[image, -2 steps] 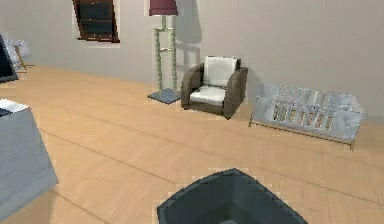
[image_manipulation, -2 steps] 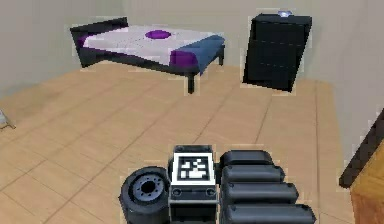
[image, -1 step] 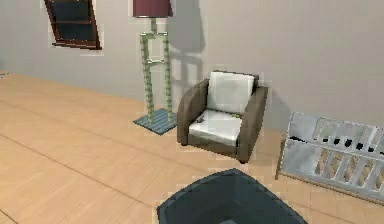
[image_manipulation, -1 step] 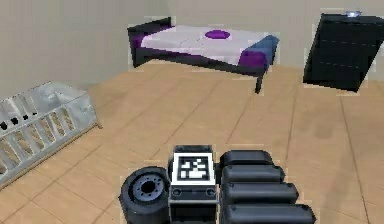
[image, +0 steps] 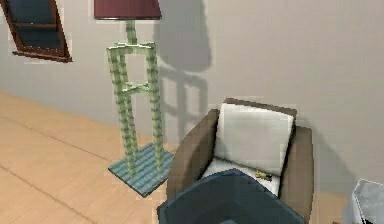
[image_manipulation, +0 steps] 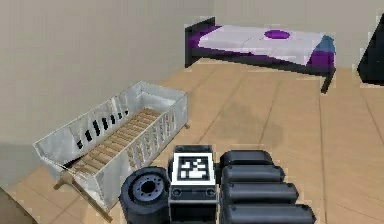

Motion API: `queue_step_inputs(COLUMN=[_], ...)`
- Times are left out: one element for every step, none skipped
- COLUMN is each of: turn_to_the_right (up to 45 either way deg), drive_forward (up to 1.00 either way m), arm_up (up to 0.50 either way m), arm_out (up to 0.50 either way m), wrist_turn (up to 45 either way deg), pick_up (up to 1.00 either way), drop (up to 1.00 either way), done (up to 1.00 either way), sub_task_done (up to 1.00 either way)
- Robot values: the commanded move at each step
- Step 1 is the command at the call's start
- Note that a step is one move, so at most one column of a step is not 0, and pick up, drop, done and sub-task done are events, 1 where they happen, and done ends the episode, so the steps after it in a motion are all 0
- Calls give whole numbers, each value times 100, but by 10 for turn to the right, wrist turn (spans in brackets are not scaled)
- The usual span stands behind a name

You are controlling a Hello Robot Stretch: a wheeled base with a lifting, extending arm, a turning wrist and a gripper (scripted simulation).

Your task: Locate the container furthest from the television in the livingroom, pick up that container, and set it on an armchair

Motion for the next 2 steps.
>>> queue_step_inputs(turn_to_the_right=[-120,0], drive_forward=[0,25], arm_up=[0,0], arm_out=[0,0], wrist_turn=[0,0], pick_up=[0,0], drop=[0,0], done=[0,0], sub_task_done=[0,0])
